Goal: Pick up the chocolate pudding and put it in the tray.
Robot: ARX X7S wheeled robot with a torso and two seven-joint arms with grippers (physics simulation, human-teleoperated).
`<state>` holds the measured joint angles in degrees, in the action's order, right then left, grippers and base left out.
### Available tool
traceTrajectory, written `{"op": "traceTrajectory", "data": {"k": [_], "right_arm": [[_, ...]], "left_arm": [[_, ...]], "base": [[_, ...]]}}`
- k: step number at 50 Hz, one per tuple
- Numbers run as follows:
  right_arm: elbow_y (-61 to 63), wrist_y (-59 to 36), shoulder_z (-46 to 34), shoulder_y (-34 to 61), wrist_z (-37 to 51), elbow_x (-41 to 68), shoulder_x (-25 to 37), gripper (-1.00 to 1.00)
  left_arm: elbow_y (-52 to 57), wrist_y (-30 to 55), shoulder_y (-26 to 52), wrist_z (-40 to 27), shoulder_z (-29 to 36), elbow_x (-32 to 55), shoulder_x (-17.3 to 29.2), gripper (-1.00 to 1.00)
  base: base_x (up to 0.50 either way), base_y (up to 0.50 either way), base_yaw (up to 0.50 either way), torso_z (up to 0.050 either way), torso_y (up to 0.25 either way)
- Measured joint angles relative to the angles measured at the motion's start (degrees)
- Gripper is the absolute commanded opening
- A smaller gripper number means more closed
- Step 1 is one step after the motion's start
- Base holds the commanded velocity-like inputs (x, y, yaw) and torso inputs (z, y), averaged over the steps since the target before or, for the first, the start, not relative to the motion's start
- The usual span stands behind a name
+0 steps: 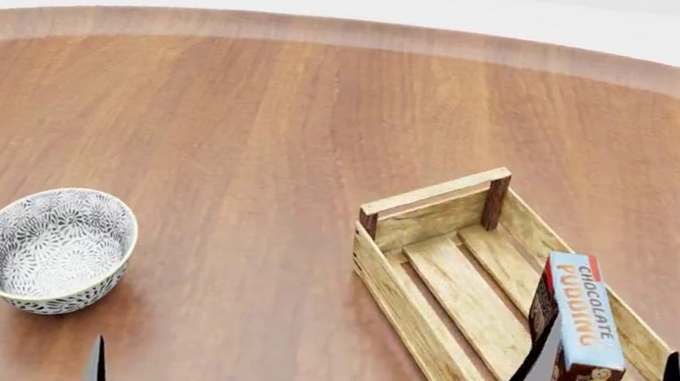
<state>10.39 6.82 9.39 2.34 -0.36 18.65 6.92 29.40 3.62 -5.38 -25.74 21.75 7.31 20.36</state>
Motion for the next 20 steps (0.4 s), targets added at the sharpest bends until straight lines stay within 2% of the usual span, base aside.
{"op": "traceTrajectory", "data": {"k": [20], "right_arm": [[16.4,2.4,-1.4,-10.6,-0.4,5.1,-0.2,1.00]], "left_arm": [[3.6,0.6,-1.0,-0.3,0.8,-0.2,0.9,1.00]], "base": [[0.00,0.00,0.00,0.000,0.000]]}}
